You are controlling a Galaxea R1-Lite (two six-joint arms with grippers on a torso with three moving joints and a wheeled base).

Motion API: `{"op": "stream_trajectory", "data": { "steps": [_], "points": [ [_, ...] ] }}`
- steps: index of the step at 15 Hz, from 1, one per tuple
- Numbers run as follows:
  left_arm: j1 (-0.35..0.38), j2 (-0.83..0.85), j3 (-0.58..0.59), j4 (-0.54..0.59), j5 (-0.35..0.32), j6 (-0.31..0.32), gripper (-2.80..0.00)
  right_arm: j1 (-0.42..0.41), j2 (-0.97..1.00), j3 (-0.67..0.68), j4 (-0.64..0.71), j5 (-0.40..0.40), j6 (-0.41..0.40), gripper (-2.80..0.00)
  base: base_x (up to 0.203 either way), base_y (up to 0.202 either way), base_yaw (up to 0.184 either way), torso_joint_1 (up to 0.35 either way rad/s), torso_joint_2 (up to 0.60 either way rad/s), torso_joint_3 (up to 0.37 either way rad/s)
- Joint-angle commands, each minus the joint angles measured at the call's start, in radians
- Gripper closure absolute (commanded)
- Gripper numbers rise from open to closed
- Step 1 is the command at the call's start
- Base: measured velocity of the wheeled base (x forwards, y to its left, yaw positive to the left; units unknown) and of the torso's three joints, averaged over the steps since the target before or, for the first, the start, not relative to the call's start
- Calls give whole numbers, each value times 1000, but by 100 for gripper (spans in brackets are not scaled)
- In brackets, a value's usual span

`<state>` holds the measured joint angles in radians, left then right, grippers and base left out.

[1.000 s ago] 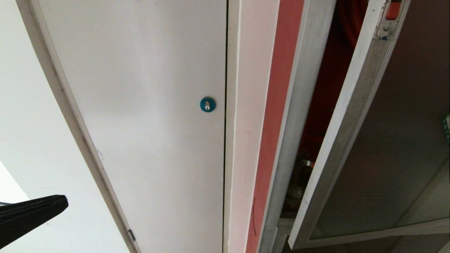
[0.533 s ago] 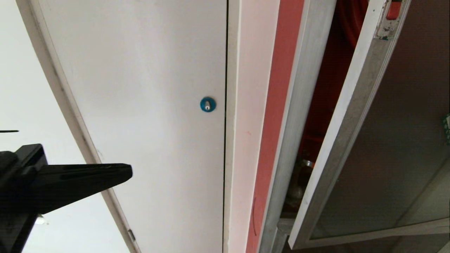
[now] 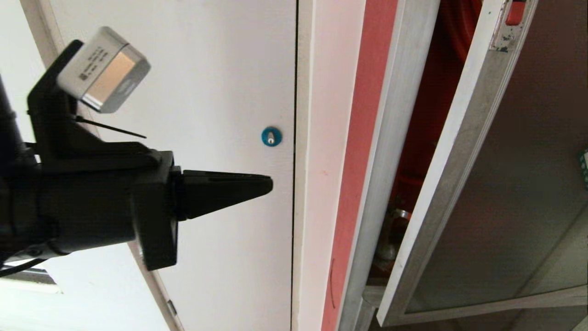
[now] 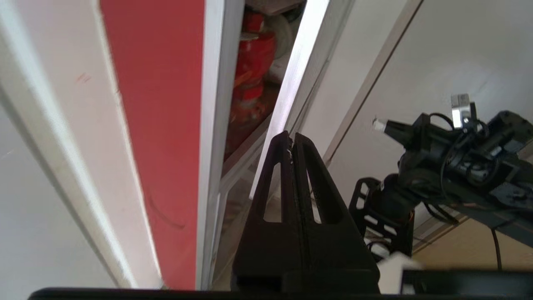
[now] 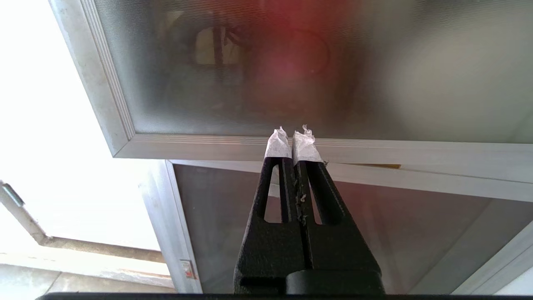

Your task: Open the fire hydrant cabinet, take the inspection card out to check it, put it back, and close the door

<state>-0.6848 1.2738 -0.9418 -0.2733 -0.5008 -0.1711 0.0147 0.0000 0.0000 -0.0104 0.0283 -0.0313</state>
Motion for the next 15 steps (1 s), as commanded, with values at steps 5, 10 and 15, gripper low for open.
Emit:
{"op": "stream_trajectory", "data": {
  "steps": [5,10,15],
  "points": [
    [-209,228,-156,-33,245,-1,0,1,2,5,0,1,0,0,0,0,0,0,0,0],
    [-286,375,-302,-40,307,4,0,0,2,5,0,1,-1,0,0,0,0,0,0,0],
    [-285,474,-421,-40,316,31,0,-1,2,5,0,1,1,0,0,0,0,0,0,0]
  ]
}}
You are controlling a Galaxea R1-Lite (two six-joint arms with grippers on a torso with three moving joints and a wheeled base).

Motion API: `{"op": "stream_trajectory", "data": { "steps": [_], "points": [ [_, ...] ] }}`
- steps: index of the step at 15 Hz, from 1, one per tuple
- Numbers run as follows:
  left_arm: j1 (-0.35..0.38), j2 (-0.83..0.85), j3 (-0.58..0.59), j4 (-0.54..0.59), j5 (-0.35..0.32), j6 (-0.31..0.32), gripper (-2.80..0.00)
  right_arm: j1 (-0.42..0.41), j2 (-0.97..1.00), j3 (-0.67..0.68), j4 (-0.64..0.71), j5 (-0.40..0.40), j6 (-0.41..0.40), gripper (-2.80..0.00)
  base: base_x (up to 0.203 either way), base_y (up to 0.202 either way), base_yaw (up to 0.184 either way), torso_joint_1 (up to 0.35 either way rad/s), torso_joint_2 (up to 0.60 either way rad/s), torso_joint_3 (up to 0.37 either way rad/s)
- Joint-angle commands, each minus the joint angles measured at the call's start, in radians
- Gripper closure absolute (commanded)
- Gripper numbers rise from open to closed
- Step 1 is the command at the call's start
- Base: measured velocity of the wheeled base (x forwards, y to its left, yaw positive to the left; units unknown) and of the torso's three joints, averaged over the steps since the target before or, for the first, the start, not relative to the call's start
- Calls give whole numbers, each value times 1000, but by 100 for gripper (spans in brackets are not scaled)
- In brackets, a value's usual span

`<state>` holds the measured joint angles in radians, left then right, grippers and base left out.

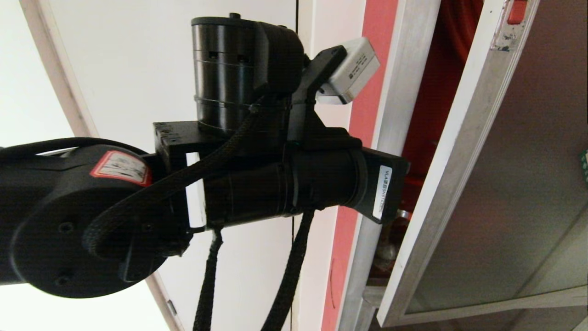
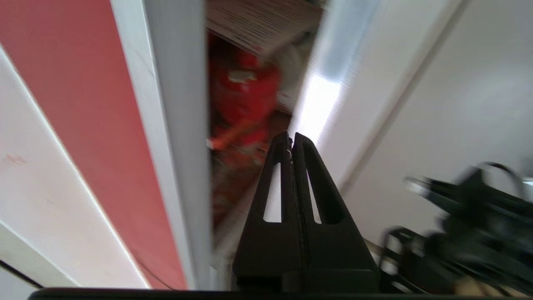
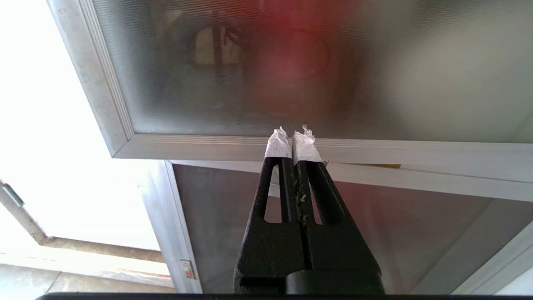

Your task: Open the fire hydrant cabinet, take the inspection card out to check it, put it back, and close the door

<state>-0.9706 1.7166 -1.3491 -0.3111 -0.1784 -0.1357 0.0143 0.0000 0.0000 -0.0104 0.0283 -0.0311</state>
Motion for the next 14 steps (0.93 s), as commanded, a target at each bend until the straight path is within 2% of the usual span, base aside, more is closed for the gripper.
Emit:
{"op": "stream_trajectory", "data": {
  "steps": [1,3,6,14],
  "points": [
    [1,53,-38,-2,22,14,0,0,2,6,0,1,0,0,0,0,0,0,0,0],
    [1,88,-76,-3,55,27,0,1,2,5,0,1,-1,0,0,0,0,0,0,0],
    [1,127,-113,-3,59,55,0,0,2,5,0,1,-1,0,0,0,0,0,0,0],
    [-21,174,-211,-2,66,53,0,0,2,5,0,1,0,0,0,0,0,0,0,0]
  ]
}}
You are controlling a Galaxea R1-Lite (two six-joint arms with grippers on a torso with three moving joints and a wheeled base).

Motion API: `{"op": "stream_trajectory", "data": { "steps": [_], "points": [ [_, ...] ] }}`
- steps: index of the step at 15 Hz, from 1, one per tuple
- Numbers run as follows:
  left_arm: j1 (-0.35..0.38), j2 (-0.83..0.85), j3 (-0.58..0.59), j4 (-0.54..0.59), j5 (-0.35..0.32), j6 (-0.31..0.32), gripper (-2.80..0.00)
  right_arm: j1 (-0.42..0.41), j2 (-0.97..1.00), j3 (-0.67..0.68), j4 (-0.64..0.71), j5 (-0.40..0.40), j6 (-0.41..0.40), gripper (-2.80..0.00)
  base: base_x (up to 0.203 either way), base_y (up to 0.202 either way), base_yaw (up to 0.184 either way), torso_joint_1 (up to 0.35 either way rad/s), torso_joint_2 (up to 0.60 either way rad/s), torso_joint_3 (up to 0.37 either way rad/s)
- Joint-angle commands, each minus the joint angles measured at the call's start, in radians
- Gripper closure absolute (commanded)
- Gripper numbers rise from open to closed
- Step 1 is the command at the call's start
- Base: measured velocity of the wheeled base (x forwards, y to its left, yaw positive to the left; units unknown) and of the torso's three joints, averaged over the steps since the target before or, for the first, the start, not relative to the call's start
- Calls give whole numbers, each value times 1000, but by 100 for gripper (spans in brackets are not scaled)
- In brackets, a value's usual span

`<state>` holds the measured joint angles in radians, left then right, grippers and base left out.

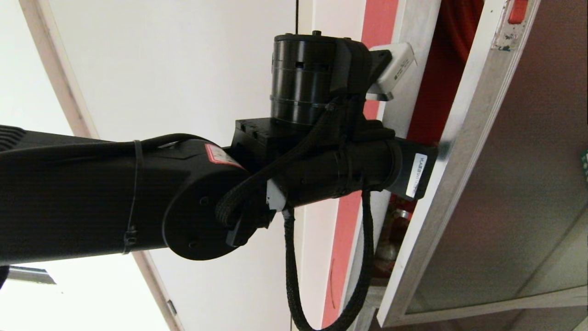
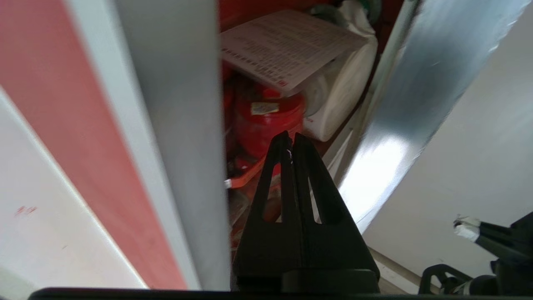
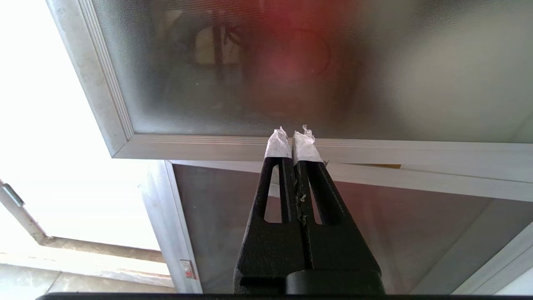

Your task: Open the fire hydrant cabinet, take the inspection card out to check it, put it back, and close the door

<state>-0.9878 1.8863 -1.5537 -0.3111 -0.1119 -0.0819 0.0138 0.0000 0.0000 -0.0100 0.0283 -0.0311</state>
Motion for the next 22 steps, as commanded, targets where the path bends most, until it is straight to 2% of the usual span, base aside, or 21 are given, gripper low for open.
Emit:
{"op": "stream_trajectory", "data": {
  "steps": [1,10,13,22],
  "points": [
    [-12,8,-14,-2,-1,-1,0,2,2,5,-1,1,-1,0,0,0,0,0,0,0],
    [-123,-25,-3,0,-2,-10,0,0,2,5,-1,1,-1,0,0,0,0,0,0,0],
    [-160,-43,-2,2,-2,-38,0,1,2,5,-1,1,0,0,0,0,0,0,0,0],
    [-274,-54,-2,5,-1,-38,0,1,2,5,-1,1,0,0,0,0,0,0,0,0]
  ]
}}
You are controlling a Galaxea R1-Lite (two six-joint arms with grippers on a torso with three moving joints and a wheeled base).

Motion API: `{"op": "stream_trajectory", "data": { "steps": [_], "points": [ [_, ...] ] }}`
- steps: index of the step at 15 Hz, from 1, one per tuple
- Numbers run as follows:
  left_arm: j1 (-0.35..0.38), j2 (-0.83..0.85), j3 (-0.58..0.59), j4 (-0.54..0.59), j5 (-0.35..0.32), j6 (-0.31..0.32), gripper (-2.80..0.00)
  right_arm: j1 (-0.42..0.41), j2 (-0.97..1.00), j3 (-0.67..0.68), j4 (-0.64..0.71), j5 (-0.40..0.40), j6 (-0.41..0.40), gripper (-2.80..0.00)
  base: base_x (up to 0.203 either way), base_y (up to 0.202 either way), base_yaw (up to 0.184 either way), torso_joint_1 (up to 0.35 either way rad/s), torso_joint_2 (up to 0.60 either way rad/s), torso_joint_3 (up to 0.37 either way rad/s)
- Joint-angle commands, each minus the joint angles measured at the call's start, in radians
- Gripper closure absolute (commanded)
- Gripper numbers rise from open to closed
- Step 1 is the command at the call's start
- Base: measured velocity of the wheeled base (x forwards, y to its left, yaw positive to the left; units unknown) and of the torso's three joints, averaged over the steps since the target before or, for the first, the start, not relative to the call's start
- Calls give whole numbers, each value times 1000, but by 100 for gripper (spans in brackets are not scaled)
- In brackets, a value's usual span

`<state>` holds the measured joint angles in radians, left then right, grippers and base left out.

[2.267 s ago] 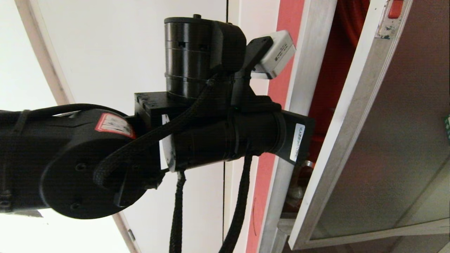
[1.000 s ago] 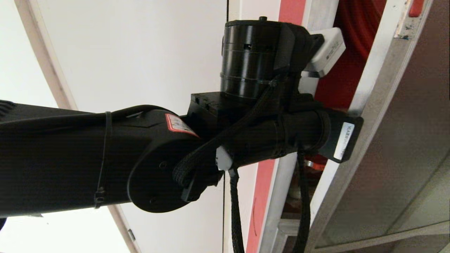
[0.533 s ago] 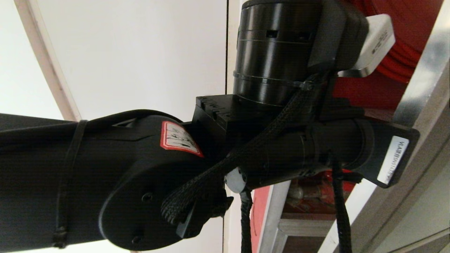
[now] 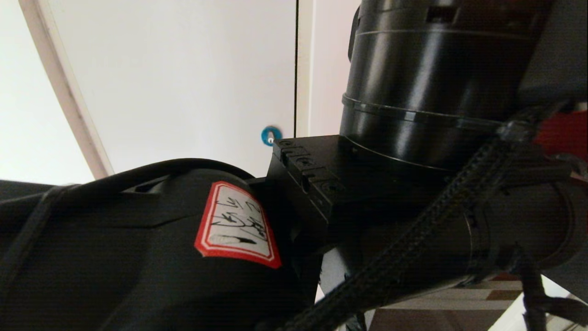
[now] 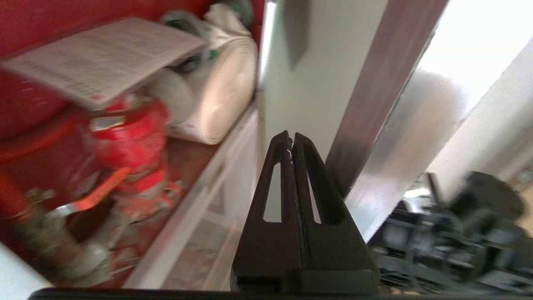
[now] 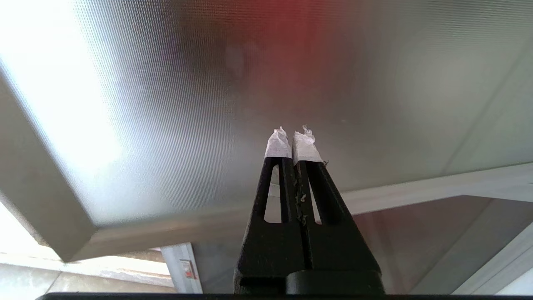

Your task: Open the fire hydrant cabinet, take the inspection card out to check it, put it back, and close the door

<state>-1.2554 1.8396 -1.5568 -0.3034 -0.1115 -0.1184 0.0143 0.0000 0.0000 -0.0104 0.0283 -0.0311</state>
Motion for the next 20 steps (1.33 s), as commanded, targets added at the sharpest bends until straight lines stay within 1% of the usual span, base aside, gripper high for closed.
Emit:
{"op": "stream_trajectory", "data": {
  "steps": [1,4,13,14,16,19,20],
  "points": [
    [-19,-10,3,-2,-1,-1,0,0,2,5,0,1,0,0,0,0,0,0,0,0],
    [-75,-37,15,-1,1,0,0,1,2,6,0,1,-1,0,0,0,0,0,0,0],
    [-68,-35,27,-2,6,0,0,0,2,5,0,1,-1,0,0,0,0,0,0,0],
    [-46,-36,40,-2,6,0,0,0,2,5,0,1,0,0,0,0,0,0,0,0],
    [34,-34,55,-2,5,0,0,0,2,5,0,1,-1,0,0,0,0,0,0,0],
    [213,-42,88,2,-1,0,0,0,2,5,0,1,-1,0,0,0,0,0,0,0],
    [276,-62,129,2,-1,2,0,0,2,5,0,1,-1,0,0,0,0,0,0,0]
  ]
}}
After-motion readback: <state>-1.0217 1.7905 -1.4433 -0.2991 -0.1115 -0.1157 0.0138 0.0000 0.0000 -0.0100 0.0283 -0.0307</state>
